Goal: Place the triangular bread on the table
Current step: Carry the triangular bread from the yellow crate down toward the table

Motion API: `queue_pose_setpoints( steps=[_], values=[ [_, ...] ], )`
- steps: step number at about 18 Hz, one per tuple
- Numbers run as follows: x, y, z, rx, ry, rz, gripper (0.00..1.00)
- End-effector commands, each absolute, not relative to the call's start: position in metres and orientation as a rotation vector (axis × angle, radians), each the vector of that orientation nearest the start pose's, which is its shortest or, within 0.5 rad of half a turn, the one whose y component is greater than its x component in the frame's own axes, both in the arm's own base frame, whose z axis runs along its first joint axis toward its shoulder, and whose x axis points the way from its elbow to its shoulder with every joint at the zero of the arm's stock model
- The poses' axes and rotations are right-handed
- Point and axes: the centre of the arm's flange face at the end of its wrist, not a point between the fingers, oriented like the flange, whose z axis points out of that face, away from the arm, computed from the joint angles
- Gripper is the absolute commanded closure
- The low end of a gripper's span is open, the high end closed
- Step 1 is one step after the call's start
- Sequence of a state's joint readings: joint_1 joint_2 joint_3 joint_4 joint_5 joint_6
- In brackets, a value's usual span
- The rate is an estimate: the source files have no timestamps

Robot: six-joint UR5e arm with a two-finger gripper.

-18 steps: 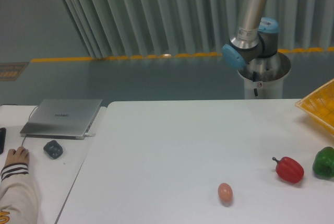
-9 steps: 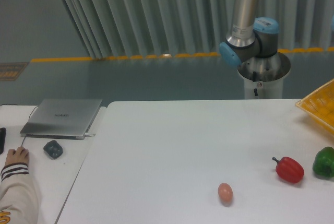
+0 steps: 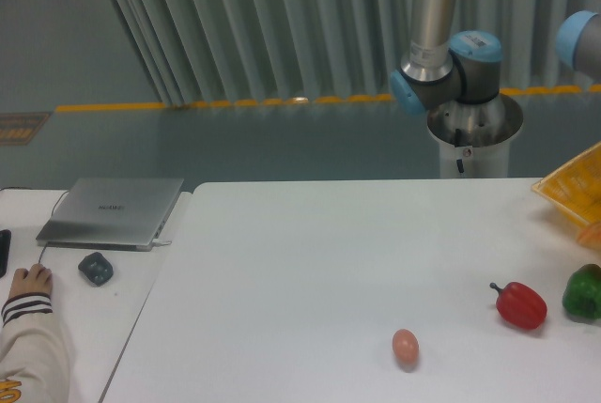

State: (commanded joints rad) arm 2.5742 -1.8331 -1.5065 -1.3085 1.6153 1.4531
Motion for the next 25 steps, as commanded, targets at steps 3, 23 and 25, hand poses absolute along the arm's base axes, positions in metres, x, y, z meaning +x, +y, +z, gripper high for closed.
queue_pose_setpoints(
  steps=[3, 23, 25],
  values=[
    [-0.419, 0.463, 0.4, -3.068, 0.666, 0.165, 1.0],
    [-0.349, 0.568, 0.384, -2.995, 0.383, 0.297, 0.19],
    [-0.349, 0.568, 0.385, -2.996, 0.383, 0.298, 0.0]
  ],
)
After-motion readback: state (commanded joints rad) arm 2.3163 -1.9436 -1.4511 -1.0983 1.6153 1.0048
